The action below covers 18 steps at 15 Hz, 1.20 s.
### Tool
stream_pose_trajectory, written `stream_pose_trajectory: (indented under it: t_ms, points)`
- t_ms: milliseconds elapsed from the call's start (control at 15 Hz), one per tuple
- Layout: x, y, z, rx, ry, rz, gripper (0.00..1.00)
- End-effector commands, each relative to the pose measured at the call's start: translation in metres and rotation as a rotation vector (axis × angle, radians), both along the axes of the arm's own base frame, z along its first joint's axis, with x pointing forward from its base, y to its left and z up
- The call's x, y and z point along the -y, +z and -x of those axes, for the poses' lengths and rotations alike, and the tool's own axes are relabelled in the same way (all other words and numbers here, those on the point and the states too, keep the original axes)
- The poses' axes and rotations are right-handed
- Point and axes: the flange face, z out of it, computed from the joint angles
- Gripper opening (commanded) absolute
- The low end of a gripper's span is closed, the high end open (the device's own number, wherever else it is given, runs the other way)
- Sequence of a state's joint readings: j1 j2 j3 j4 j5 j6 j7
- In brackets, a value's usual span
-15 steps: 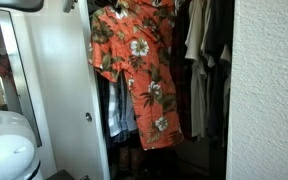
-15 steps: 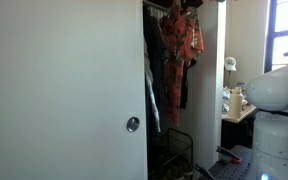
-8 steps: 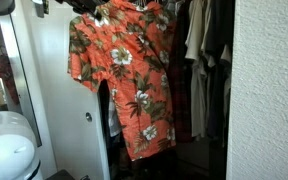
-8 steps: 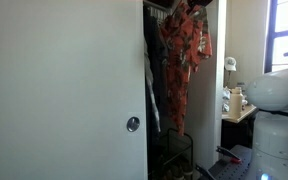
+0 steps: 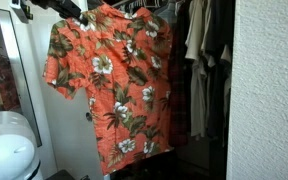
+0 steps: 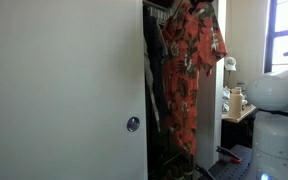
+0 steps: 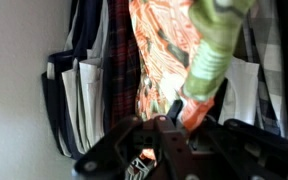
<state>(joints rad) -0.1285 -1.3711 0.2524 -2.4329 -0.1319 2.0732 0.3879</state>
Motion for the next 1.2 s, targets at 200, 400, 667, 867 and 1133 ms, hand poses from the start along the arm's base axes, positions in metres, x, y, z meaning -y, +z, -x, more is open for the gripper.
stream_pose_trajectory:
  t_ms: [200,400,667,867,1133]
  points:
    - [0.0,-0.004,-0.007,-0.02,-0.017,-0.019,0.06]
    - [0.0,-0.005,-0.01,-0.027,-0.018,-0.022,0.06]
    - [0.0,-0.005,-0.01,-0.027,-0.018,-0.022,0.06]
    - [0.0,-0.005,-0.01,-0.027,-0.018,-0.022,0.06]
    - [0.001,-0.002,-0.006,-0.016,-0.013,-0.014,0.03]
